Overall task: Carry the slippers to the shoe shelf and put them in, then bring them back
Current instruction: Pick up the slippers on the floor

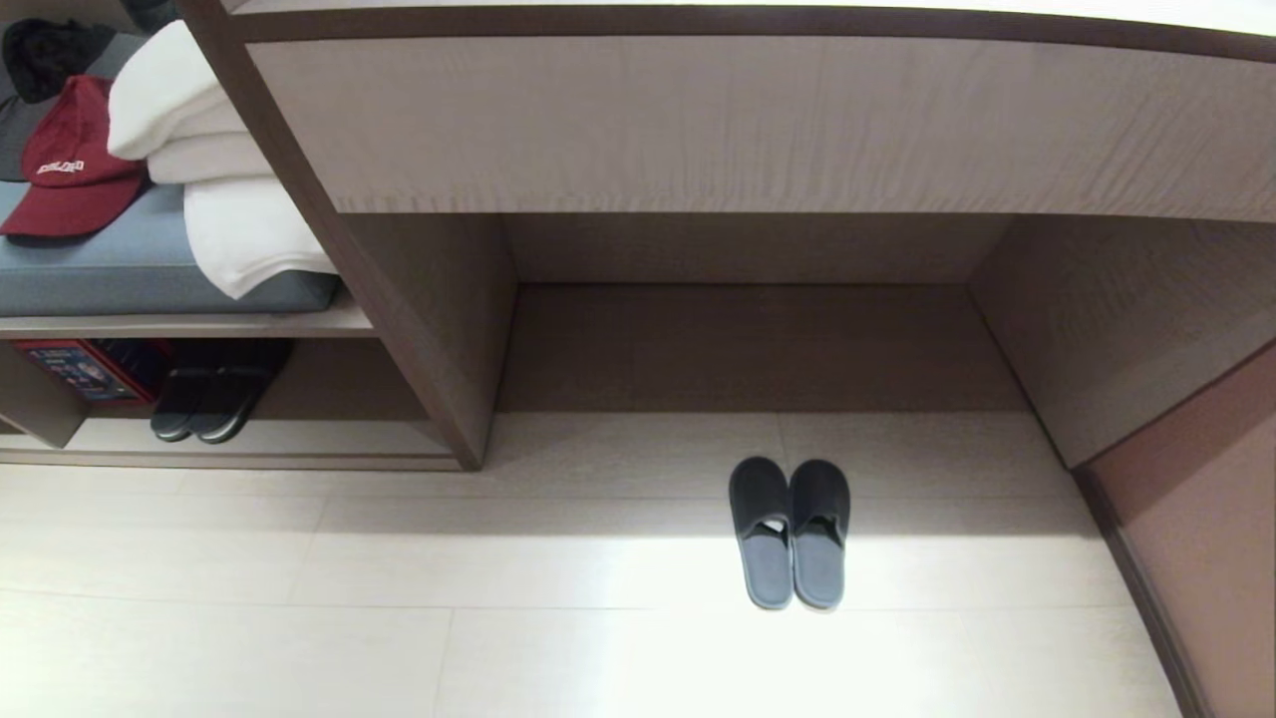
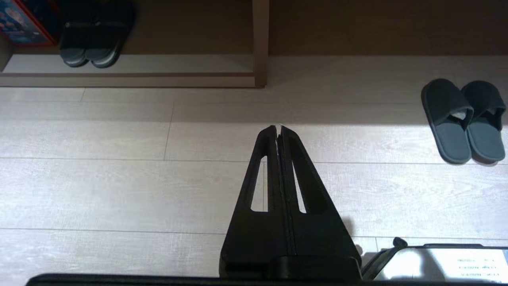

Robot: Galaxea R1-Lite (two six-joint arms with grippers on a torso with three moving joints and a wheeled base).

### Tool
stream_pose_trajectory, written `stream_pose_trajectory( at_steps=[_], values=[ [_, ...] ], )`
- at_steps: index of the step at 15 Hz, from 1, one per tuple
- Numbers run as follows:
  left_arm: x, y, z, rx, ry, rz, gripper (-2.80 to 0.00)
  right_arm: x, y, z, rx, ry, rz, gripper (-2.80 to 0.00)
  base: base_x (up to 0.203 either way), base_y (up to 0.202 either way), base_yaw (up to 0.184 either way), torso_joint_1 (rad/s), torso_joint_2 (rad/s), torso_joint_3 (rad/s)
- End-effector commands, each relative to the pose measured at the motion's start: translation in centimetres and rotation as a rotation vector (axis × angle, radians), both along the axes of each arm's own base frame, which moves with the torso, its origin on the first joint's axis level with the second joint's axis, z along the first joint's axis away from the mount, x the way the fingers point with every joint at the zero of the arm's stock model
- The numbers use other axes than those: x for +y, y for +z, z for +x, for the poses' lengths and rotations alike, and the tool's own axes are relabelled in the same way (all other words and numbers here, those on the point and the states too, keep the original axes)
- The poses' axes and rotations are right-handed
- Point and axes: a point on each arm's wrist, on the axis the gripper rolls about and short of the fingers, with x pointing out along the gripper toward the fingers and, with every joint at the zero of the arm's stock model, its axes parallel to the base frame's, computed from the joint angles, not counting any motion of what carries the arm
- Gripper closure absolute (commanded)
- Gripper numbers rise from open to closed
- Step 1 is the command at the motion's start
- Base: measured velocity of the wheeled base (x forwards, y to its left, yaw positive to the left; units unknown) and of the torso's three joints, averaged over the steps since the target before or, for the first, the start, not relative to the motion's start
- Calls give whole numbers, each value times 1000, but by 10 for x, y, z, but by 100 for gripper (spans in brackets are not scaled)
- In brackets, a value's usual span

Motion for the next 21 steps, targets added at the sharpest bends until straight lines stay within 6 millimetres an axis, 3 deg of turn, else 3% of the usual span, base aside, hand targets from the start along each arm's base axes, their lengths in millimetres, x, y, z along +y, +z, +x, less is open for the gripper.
stream_pose_trajectory(
  at_steps=[1, 21],
  values=[
    [0, 0, 0, 2, 1, 0, 0, 0, 0, 0, 0, 0, -1, 0, 0, 0, 0, 4, 2, -196],
    [0, 0, 0, 1, 2, 0, 0, 0, 0, 0, 0, 1, -8, 0, 0, 0, 0, 2, 4, -198]
  ],
)
